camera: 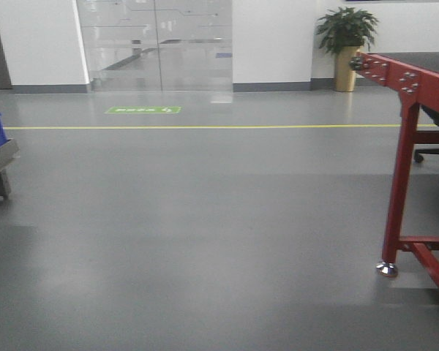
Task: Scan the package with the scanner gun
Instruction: 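Drive the base forward and turn toward the red-framed table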
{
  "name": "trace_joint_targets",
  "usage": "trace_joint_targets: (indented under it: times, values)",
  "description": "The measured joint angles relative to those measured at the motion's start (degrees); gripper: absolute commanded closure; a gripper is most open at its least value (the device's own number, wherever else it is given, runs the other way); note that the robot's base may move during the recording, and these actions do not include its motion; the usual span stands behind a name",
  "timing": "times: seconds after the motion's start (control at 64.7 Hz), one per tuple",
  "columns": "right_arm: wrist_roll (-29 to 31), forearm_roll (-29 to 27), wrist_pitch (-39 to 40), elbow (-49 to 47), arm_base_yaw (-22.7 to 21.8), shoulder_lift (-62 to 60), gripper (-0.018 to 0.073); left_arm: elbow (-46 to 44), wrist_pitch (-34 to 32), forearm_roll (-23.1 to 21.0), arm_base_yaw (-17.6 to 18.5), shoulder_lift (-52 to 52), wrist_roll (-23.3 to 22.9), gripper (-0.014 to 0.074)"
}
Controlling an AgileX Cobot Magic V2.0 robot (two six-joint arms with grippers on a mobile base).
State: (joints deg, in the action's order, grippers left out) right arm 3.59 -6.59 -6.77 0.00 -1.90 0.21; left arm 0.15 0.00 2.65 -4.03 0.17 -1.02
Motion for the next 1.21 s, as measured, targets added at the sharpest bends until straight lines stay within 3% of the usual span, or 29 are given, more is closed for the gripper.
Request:
trace_joint_targets:
  times: [1.206]
  values:
    - [0.00,0.00,0.00,0.00,-1.80,0.00,0.0713,0.00,0.00,0.12,0.00,0.00,0.00,0.0707]
